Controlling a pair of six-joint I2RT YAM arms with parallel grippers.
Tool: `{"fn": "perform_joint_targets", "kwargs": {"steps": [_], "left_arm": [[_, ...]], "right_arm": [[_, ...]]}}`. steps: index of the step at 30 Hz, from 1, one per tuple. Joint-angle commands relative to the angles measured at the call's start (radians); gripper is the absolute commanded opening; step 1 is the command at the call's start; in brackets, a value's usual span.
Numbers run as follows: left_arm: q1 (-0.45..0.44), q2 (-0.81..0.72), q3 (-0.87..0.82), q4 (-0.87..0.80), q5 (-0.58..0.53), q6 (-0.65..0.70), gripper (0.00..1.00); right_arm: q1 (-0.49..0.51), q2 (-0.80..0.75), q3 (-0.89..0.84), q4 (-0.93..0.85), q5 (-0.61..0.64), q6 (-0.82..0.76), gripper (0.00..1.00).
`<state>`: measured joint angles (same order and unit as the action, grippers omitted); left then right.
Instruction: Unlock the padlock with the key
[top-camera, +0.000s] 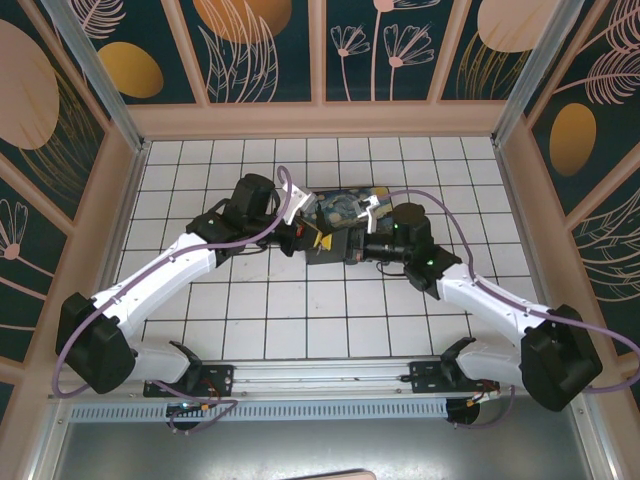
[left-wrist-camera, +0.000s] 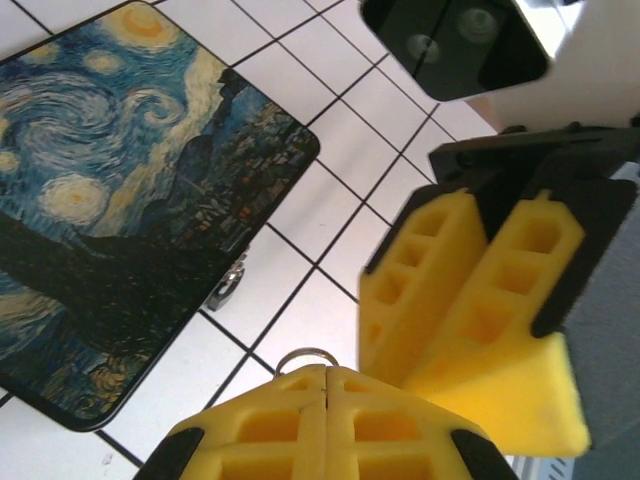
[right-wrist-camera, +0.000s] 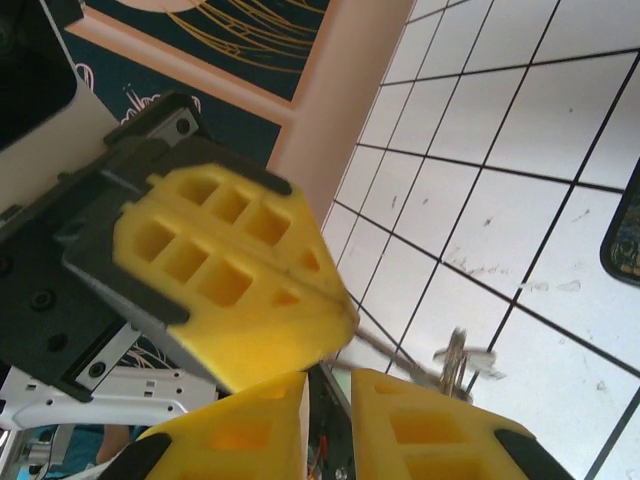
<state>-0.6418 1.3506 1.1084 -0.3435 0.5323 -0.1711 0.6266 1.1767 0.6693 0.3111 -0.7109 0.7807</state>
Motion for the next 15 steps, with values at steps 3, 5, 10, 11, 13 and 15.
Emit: {"fn": "perform_joint_targets", "kwargs": {"steps": [3, 5, 10, 11, 13, 15], "left_arm": [[0.005, -0.039, 0.01, 0.014, -0.04, -0.004, 0.0], [0.005, -0.039, 0.01, 0.025, -0.03, -0.013, 0.0], [0.005, -0.065, 0.011, 0.043, -0.006, -0.016, 0.0], [0.005, -0.068, 0.008, 0.046, 0.004, -0.013, 0.0], [0.006, -0.065, 0.006, 0.051, 0.039, -0.012, 0.0], [0.007, -0.067, -0.01, 0.082, 0.09, -0.026, 0.0]], "right_arm": [[-0.017, -0.062, 0.018, -0.124, -0.022, -0.052, 0.19], [-0.027, -0.068, 0.028, -0.165, 0.004, -0.068, 0.2], [-0.042, -0.078, 0.072, -0.183, 0.078, -0.087, 0.26], [-0.042, -0.073, 0.078, -0.174, 0.08, -0.087, 0.28], [-0.042, -0.057, 0.091, -0.152, 0.071, -0.09, 0.32], [-0.042, -0.044, 0.094, -0.128, 0.054, -0.094, 0.34]]}}
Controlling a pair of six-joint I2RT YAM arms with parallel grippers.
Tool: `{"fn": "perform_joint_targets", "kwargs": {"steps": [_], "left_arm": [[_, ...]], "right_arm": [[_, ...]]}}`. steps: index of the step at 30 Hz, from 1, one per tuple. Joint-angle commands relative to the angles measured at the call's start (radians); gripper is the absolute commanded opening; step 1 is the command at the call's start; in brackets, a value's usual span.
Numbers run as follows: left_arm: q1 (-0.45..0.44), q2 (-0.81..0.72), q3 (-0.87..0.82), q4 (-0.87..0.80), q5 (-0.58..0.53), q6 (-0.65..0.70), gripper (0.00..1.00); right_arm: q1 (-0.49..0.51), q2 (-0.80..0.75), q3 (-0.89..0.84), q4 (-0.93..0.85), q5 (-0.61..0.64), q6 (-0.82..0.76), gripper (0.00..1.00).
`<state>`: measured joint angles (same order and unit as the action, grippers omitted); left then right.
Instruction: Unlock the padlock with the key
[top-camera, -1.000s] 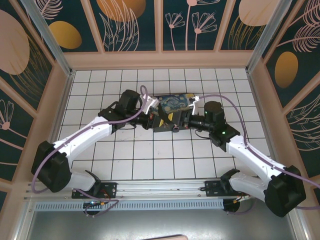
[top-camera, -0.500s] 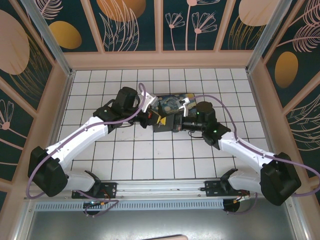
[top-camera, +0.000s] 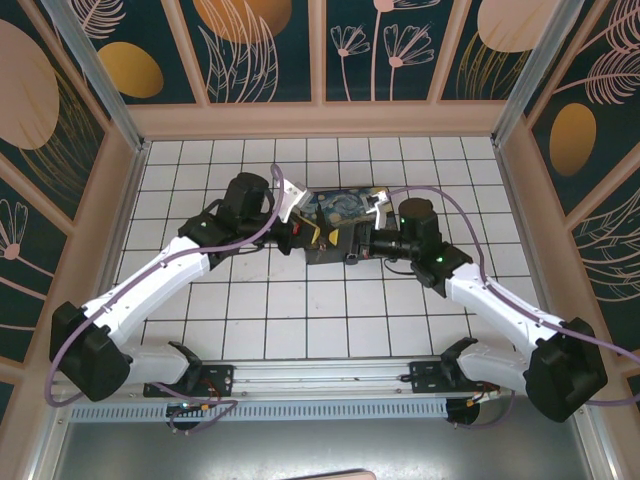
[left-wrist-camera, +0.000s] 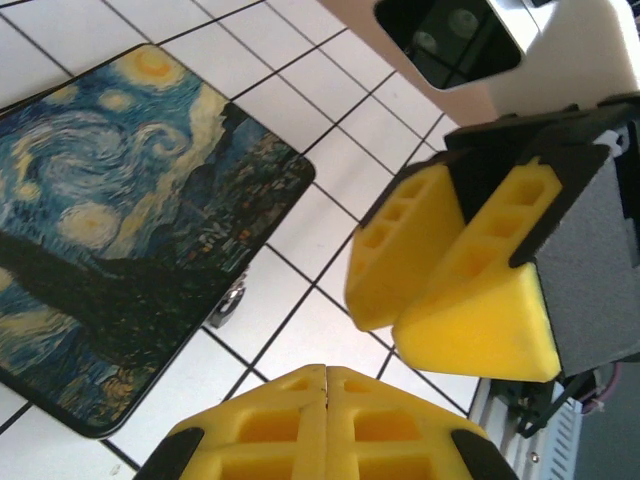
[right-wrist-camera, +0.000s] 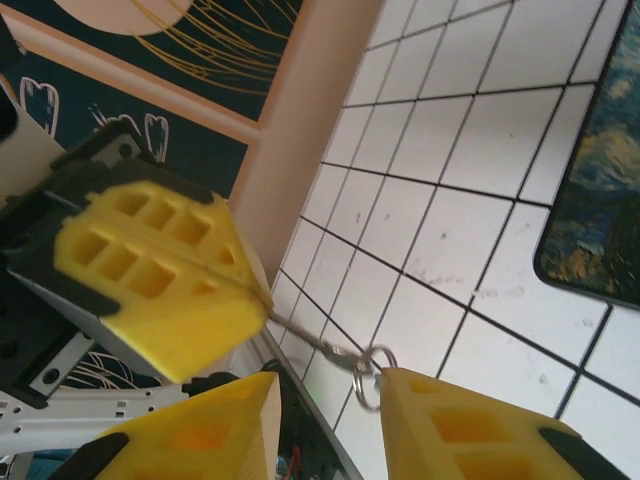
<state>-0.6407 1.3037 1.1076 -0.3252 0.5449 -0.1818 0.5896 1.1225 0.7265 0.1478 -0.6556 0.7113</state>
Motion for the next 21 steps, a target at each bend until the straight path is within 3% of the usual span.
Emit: {"fn": "perform_joint_targets", "kwargs": {"steps": [1, 6, 12, 21], "left_arm": [[0.007, -0.023, -0.018, 0.084, 0.1, -0.027, 0.0], [0.03, -0.032, -0.08, 0.217, 0.216, -0.12, 0.0], [0.043, -0.031, -0.12, 0.326, 0.294, -0.2, 0.0], [0.051, -0.032, -0.178, 0.43, 0.365, -0.299, 0.0]], "right_arm": [[-0.005, 0.011, 0.033, 0.05, -0.013, -0.023, 0.35], [-0.005, -0.015, -0.02, 0.166, -0.096, 0.022, 0.37], [-0.006, -0.069, -0.081, 0.19, -0.096, 0.013, 0.42], [-0.01, -0.077, -0.114, 0.237, -0.145, -0.007, 0.39]]}}
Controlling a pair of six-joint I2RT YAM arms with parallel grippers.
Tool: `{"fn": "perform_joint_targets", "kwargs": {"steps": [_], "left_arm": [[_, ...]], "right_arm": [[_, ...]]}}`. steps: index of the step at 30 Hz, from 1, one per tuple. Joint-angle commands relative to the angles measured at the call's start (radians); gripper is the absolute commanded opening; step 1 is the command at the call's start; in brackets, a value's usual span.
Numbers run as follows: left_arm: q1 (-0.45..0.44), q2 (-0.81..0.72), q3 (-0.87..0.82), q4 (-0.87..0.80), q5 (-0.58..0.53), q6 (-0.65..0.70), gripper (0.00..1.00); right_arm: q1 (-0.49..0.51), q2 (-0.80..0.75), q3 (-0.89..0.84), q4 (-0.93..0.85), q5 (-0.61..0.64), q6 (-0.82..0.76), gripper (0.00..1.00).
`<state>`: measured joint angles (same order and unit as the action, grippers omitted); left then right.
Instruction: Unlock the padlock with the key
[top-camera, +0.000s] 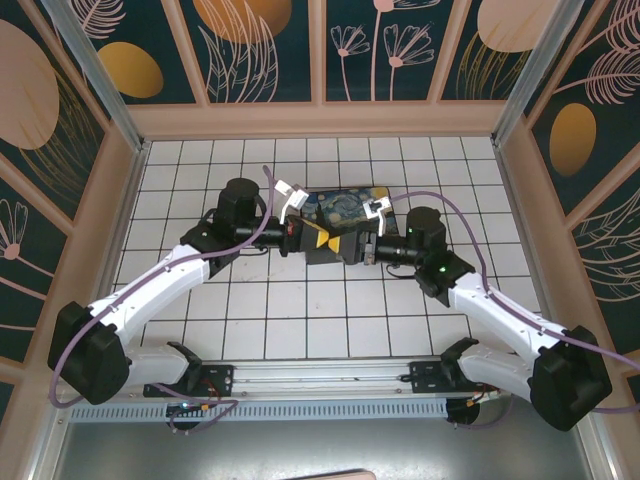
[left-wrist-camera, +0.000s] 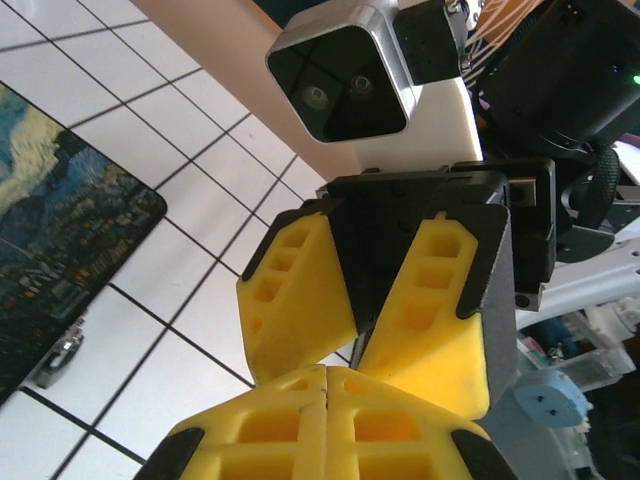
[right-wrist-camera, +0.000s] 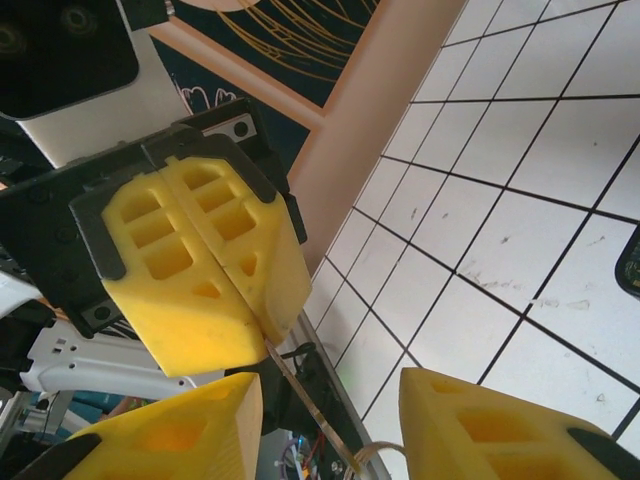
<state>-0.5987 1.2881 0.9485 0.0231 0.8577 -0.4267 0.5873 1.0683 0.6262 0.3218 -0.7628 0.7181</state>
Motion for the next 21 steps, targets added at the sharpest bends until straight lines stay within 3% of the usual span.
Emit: {"fn": "perform_joint_targets", "kwargs": {"steps": [1, 6, 12, 21], "left_arm": [[0.011, -0.018, -0.021, 0.091, 0.053, -0.061, 0.0], [0.017, -0.024, -0.051, 0.164, 0.069, -0.119, 0.0], [0.018, -0.018, -0.07, 0.218, 0.11, -0.155, 0.0], [0.019, -0.013, -0.096, 0.318, 0.103, -0.252, 0.0]], "right_arm": [[-0.01, -0.026, -0.018, 0.068, -0.041, -0.012, 0.39], [-0.02, -0.053, -0.056, 0.132, -0.05, 0.029, 0.34], [-0.035, -0.078, -0.082, 0.155, -0.036, 0.02, 0.43], [-0.061, -0.071, -0.127, 0.293, -0.112, 0.095, 0.38]]}}
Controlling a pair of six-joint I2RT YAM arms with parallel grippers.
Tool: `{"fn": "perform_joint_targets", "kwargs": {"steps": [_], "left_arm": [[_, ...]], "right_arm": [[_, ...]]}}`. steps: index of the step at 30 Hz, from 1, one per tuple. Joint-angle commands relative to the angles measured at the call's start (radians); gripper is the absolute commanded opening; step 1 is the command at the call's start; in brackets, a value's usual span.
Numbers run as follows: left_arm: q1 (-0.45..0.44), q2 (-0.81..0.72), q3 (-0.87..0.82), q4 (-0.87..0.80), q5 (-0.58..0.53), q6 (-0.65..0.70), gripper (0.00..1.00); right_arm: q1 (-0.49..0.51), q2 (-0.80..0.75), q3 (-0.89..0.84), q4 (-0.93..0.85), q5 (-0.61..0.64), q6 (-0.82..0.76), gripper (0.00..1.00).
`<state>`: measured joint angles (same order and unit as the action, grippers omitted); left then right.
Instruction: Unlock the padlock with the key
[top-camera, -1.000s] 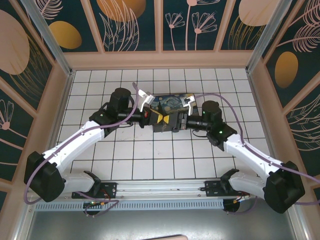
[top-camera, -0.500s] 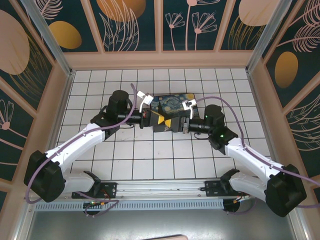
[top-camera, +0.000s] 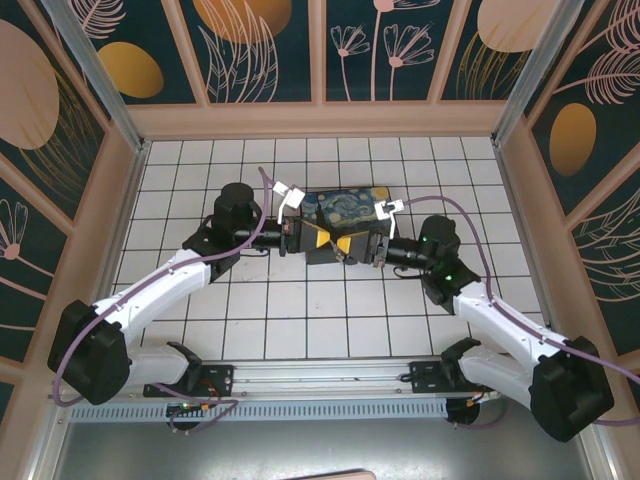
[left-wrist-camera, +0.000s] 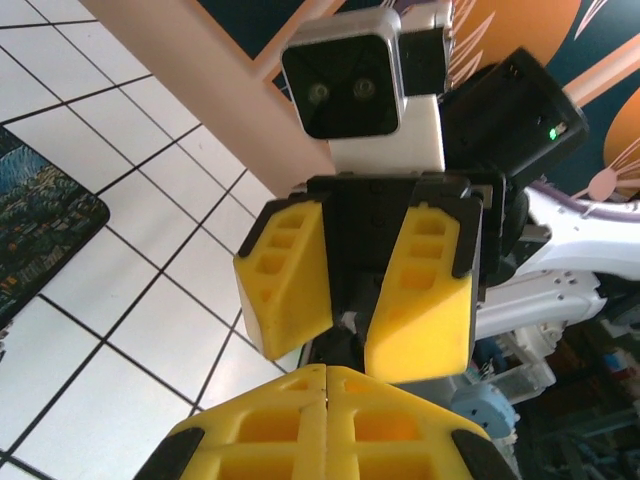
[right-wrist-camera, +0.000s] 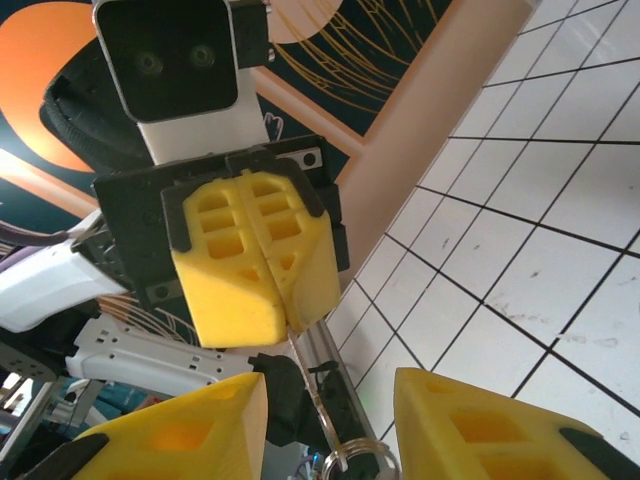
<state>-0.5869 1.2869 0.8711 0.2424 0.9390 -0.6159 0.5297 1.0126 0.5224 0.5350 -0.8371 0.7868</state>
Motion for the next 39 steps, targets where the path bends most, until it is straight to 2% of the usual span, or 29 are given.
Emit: {"fn": "perform_joint_targets", "kwargs": {"steps": [1, 9, 22, 31, 39], "left_arm": [[0.008, -0.013, -0.025, 0.115, 0.021, -0.074, 0.0], [0.013, -0.005, -0.05, 0.196, 0.026, -0.146, 0.0], [0.013, 0.011, -0.06, 0.236, 0.037, -0.173, 0.0], [0.012, 0.006, -0.068, 0.248, 0.032, -0.184, 0.0], [0.012, 0.009, -0.078, 0.252, 0.019, -0.19, 0.0]], "right_arm": [[-0.004, -0.017, -0.027, 0.079, -0.039, 0.027, 0.38], [-0.002, -0.009, -0.048, 0.131, -0.055, 0.052, 0.38], [0.012, 0.027, -0.051, 0.219, -0.05, 0.1, 0.32], [0.032, 0.05, -0.045, 0.237, -0.05, 0.108, 0.19], [0.039, 0.056, -0.069, 0.321, -0.054, 0.138, 0.02]]}}
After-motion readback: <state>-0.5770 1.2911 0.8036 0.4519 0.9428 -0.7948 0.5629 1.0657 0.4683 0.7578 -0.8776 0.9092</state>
